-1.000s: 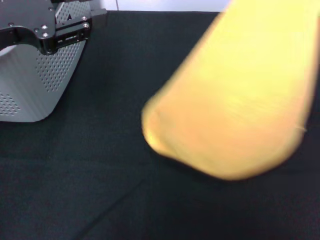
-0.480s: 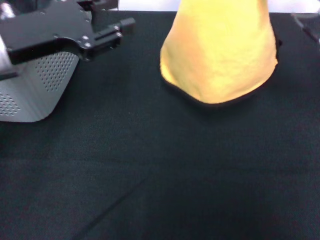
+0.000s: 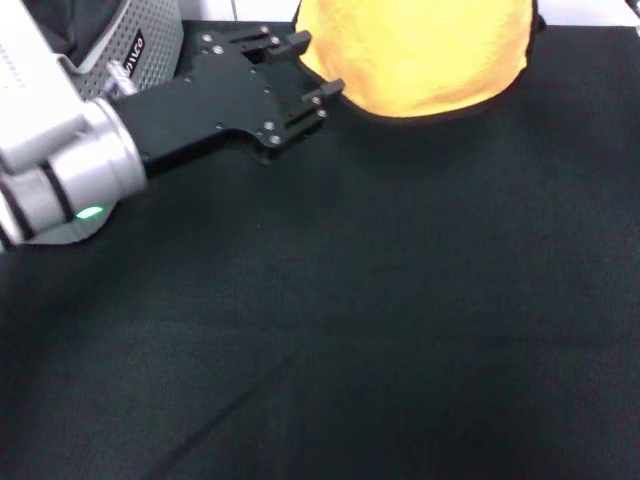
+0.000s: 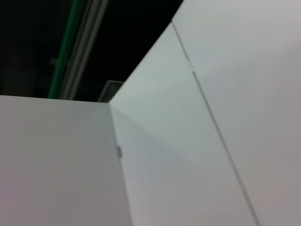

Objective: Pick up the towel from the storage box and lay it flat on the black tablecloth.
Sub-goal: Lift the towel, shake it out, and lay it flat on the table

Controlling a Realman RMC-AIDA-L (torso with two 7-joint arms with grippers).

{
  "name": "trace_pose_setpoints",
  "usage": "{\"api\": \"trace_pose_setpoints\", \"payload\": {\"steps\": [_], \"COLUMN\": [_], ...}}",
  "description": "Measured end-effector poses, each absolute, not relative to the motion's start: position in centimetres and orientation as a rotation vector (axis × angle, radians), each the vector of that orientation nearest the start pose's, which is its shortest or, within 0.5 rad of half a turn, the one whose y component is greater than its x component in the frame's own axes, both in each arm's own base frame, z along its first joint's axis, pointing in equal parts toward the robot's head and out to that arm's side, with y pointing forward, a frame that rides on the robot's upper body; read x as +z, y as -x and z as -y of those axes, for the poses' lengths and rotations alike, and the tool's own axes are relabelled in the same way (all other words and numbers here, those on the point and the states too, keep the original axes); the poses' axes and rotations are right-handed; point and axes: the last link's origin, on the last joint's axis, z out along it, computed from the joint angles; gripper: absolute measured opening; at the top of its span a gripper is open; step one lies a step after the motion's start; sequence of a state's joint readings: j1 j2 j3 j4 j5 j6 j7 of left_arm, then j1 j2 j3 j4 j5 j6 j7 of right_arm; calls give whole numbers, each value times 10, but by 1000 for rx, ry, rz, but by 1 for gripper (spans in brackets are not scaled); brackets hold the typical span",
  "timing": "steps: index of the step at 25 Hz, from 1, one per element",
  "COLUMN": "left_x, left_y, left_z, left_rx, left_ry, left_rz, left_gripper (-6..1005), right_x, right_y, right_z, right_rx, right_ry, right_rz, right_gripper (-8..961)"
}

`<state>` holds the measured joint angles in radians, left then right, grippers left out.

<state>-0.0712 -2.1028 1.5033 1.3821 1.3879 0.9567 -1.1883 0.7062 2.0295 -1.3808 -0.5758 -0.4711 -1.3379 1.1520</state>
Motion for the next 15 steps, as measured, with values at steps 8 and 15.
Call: {"api": "trace_pose_setpoints", "payload": {"steps": [8, 15], "left_x": [-30, -42], "left_y": [178, 170], "left_z": [-308, -296], "left_rx": [-652, -833], "left_ry": [2280, 2365], "left_rz": [-13, 179], "left_gripper": [483, 481], "right_x": [47, 46], "right_y": [-97, -88], "right_z": [-424, -419], "right_rx": [1734, 1756], "right_ry": [2024, 2054], "right_rz": [-417, -336], "right_gripper": [38, 40]}}
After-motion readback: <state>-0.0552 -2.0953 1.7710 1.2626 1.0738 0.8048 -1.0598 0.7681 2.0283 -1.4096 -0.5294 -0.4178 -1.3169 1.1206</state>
